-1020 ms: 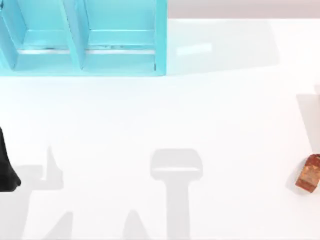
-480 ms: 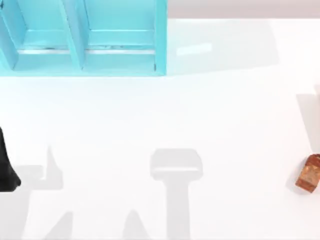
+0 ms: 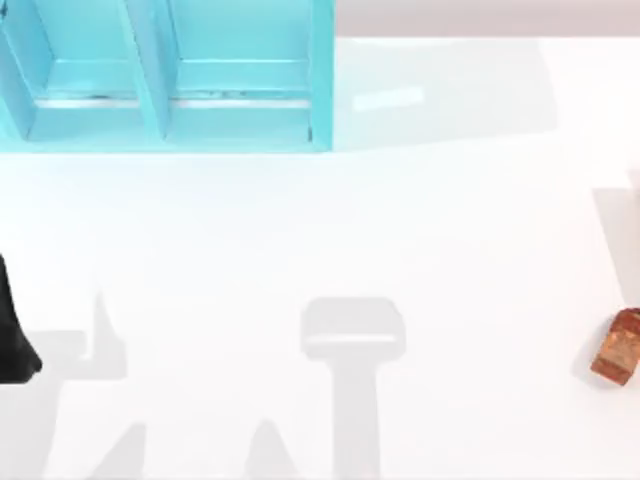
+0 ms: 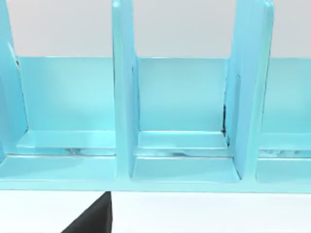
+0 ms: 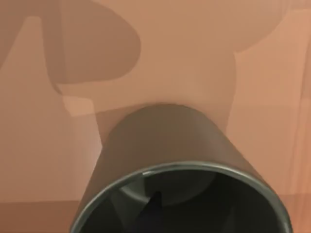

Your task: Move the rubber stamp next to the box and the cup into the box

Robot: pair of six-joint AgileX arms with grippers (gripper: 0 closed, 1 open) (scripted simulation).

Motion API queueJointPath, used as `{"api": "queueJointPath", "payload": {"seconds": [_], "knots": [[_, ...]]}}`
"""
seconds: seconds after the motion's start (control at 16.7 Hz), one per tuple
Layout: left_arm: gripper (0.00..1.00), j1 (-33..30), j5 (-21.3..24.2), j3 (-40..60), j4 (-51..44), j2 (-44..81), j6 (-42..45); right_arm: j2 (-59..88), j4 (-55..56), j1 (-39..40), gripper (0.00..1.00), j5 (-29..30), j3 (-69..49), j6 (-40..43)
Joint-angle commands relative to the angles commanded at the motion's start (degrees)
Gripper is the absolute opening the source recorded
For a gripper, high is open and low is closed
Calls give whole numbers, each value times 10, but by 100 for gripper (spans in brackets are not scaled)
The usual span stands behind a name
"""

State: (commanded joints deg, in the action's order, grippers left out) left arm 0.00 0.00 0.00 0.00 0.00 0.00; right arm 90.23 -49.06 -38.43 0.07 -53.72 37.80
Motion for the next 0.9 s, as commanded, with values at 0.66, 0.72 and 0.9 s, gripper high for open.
{"api": "queueJointPath", "payload": {"seconds": [0.66, 0.72, 0.9], "knots": [[100, 0, 0, 0, 0, 0, 0, -2, -9, -1, 100, 0, -9, 1], [100, 0, 0, 0, 0, 0, 0, -3, -23, -2, 100, -1, -23, 1], [100, 0, 0, 0, 0, 0, 0, -14, -98, -5, 100, 0, -82, 2]]}}
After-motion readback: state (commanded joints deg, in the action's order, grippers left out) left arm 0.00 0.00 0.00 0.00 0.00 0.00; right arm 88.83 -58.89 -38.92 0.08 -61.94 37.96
